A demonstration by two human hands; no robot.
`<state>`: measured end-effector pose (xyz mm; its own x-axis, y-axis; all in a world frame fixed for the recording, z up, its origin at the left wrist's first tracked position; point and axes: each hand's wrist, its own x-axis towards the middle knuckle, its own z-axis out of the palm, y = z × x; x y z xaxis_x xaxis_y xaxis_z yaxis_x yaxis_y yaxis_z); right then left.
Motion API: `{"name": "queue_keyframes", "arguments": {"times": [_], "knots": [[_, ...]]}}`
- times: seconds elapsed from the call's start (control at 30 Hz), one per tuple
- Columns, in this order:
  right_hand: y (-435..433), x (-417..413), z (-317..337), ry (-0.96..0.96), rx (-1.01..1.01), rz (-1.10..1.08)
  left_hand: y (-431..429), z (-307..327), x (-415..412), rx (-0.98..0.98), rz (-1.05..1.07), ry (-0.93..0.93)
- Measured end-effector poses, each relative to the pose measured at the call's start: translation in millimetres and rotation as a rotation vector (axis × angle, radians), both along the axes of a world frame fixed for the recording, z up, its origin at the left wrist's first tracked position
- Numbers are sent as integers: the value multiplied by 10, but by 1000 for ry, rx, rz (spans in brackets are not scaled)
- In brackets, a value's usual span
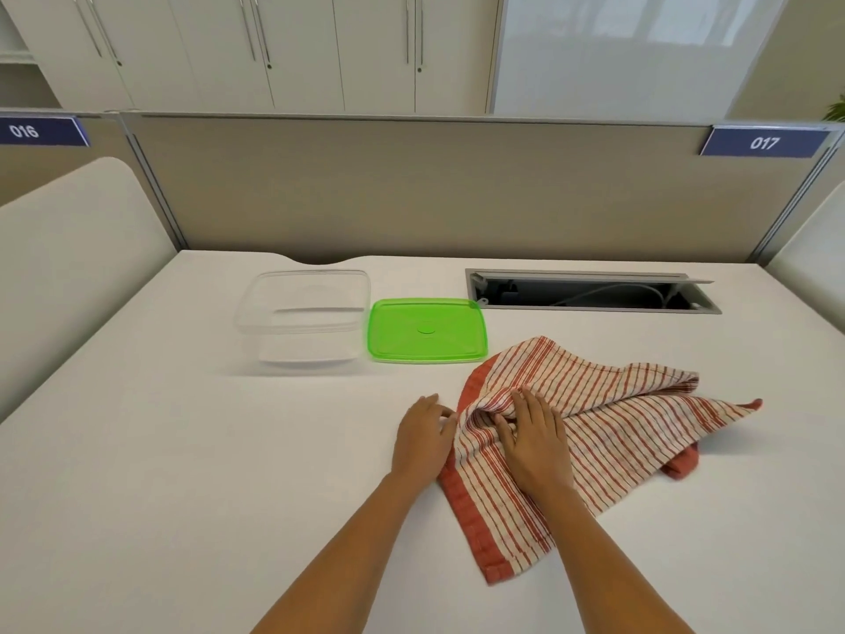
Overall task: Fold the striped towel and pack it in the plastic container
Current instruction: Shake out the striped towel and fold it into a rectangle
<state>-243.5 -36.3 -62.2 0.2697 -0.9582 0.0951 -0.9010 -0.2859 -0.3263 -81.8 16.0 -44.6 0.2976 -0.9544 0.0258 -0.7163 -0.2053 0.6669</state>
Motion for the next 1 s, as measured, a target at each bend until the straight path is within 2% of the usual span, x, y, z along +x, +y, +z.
{"name": "queue_keyframes", "arguments": {"times": [0.13,0.2,0.33,0.43,0.53,0.7,0.87,1.0], "knots": [[-1,-15,-8,-33,-36,-11,-39,178,-141,0,92,287],[-5,-19,-13,-46,-49,-14,-93,225,-186,66,161,468],[2,-24,-8,-98,-56,-13,-161,350,-205,245,370,1083],[8,-32,24,-184,-90,-14,-167,523,-174,408,304,1303],[-1,-9,144,-323,-142,-25,-175,678,-161,484,119,1454],[-78,66,545,-570,-242,56,-158,936,-135,421,-31,1346],[-136,115,1184,-806,-215,144,-183,1363,-43,79,-108,1010],[-112,130,1782,-800,-132,360,-117,1796,82,-3,-256,742]]}}
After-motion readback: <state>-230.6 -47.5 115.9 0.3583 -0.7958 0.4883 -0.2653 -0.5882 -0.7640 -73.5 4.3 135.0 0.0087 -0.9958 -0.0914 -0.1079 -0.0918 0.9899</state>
